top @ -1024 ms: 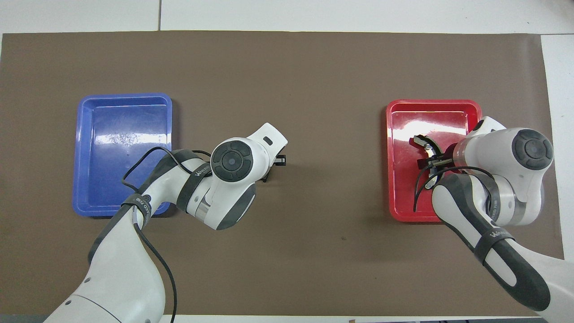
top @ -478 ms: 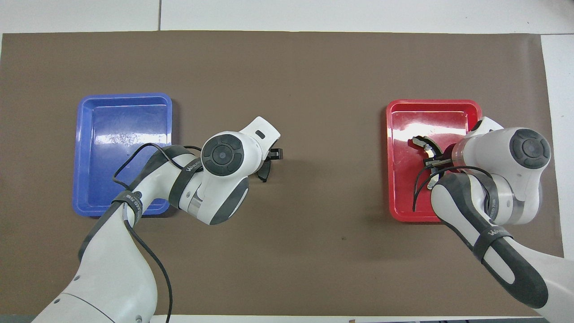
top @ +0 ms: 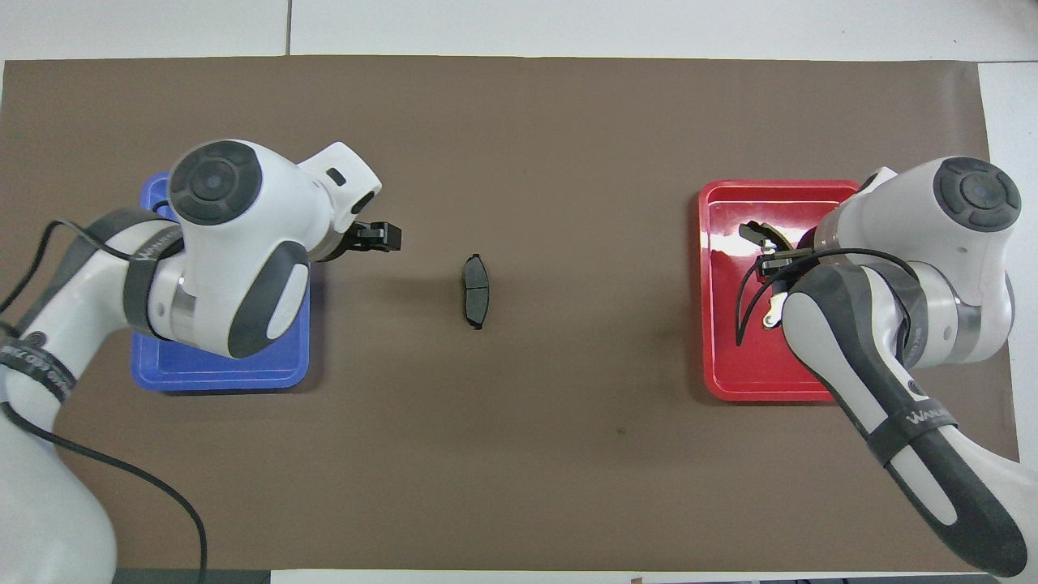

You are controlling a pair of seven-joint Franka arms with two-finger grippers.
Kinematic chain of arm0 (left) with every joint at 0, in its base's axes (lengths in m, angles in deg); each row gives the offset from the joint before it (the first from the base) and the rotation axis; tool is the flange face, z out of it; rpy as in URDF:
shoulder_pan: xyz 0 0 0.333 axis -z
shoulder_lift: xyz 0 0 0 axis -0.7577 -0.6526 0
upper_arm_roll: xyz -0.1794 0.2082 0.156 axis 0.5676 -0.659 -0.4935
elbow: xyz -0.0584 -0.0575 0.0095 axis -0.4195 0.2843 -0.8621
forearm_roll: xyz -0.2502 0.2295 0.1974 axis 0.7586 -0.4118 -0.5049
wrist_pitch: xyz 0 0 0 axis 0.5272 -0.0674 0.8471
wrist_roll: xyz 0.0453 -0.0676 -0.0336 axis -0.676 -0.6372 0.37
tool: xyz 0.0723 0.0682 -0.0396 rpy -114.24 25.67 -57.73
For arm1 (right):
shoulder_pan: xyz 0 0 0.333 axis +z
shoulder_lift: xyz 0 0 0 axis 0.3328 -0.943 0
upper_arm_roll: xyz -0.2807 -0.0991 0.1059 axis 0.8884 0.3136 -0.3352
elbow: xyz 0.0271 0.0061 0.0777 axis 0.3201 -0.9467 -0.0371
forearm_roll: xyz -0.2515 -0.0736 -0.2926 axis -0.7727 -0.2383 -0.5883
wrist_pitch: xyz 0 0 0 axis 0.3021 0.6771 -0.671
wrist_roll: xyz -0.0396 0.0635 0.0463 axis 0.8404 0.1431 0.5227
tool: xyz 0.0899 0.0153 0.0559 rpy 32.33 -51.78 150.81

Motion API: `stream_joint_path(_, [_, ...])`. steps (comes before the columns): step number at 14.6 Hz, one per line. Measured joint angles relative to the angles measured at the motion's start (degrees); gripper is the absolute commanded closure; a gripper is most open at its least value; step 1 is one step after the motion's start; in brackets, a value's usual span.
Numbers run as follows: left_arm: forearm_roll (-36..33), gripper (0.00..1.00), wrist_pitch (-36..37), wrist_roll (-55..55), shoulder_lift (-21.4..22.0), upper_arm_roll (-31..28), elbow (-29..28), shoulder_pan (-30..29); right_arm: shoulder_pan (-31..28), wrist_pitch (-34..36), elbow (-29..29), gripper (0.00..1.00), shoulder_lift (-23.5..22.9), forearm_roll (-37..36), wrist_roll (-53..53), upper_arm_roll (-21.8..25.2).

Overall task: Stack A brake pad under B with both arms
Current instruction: 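Carry the curved pad toward center while the left gripper withdraws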

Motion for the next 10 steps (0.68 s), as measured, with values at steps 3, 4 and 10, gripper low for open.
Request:
stream_joint_path(3, [0.0,0.02,9.7,-12.2,1.4,-0.1,5.2,-7.4,6.7,1.8,3.9,1.00,-1.1,0.1,6.5,-1.2])
stream_joint_path(4, [0.2,0.02,12.4,-15.5,1.9,-0.1,6.7,-9.6,8.9,1.9,5.2,1.00,-1.9,0.1,9.7,-1.3])
stream_joint_path(10, [2.1,0.02,25.1,-24.5,7.5,-0.4,11.2,-16.5,20.7,4.2,20.2,1.00,-13.9,0.1,25.6,-1.3])
